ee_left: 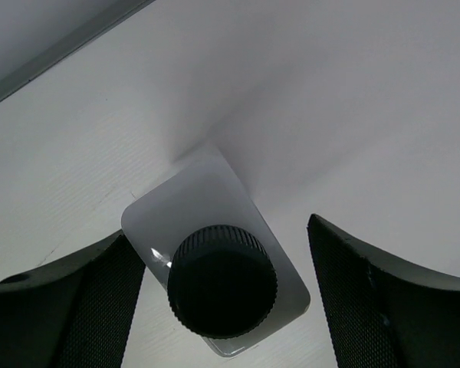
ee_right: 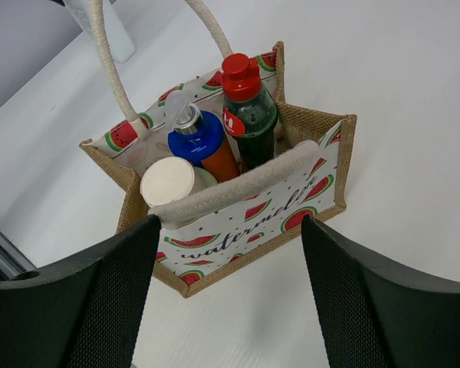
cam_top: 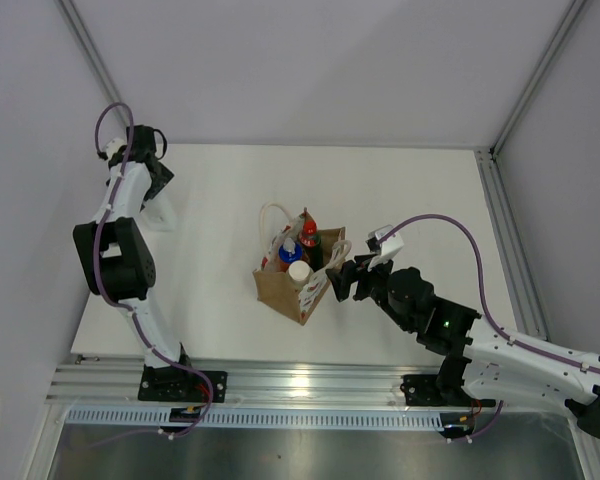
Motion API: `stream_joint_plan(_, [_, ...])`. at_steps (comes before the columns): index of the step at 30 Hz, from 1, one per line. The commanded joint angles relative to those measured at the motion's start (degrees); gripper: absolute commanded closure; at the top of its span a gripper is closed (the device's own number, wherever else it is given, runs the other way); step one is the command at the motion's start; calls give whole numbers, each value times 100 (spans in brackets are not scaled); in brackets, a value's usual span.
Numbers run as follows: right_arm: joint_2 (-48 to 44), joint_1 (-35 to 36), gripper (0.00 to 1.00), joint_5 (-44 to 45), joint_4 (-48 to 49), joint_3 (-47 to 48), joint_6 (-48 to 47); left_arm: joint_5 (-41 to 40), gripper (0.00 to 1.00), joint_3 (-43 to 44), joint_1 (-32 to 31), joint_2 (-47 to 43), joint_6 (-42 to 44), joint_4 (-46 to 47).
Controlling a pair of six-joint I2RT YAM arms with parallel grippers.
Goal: Place the personal care products into the canvas bag
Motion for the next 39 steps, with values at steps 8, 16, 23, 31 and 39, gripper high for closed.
stream_joint_plan(8, [-98,29,22,175,83,257,-74,124,46,308,44,116,1145,69])
stream_joint_plan(16, [-81,21,22,96,101,266,-48,869,99,275,-52,65,1833,24])
stream_joint_plan(23, [-142,21,22,-71,101,257,40,785,99,-578,-931,-647,2115,8])
stream_joint_plan(31, [-213,21,22,-36,101,222,57,81,99,-2087,-2363,-2193,1334,-326])
stream_joint_plan(39, [-213,21,22,8,101,222,57,-35,99,-3171,-2549,-3442,1069,-37])
